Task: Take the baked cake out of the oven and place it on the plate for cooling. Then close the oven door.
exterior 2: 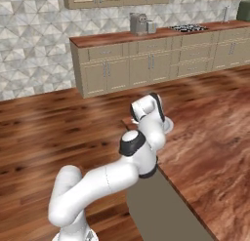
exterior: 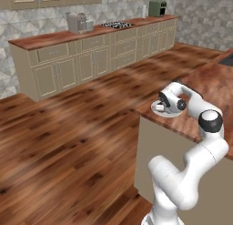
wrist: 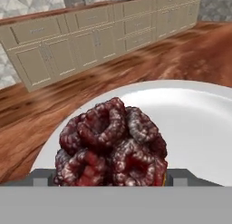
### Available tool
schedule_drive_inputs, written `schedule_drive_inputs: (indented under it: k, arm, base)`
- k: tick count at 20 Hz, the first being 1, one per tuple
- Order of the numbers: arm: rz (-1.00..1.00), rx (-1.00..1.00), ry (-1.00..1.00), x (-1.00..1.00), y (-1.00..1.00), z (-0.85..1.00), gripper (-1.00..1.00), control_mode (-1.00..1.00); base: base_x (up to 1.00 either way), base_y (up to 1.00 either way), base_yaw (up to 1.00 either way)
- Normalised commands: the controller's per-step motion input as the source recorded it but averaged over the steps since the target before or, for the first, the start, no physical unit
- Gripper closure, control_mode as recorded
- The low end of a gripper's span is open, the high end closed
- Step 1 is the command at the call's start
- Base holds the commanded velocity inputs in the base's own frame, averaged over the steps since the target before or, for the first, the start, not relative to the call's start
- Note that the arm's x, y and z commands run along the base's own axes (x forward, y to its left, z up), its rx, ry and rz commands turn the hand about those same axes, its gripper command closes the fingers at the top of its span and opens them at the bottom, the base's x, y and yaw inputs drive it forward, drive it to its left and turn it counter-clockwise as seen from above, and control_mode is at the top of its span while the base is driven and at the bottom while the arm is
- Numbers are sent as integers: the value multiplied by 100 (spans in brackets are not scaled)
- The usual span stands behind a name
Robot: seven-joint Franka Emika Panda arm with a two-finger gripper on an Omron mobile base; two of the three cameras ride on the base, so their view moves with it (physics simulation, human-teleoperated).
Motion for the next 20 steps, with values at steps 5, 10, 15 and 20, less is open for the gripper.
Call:
schedule_drive_inputs:
  k: [5,10,15,20]
  arm:
    - [-1,0,8,17,0,3,-100,-100]
    - [0,0,2,1,0,13,-100,-100]
    - [-8,-2,1,-5,0,66,-100,-100]
    - [-12,-5,0,-19,0,74,-100,-100]
  base:
    - [0,0,0]
    - [0,0,0]
    - [0,0,0]
    - [0,0,0]
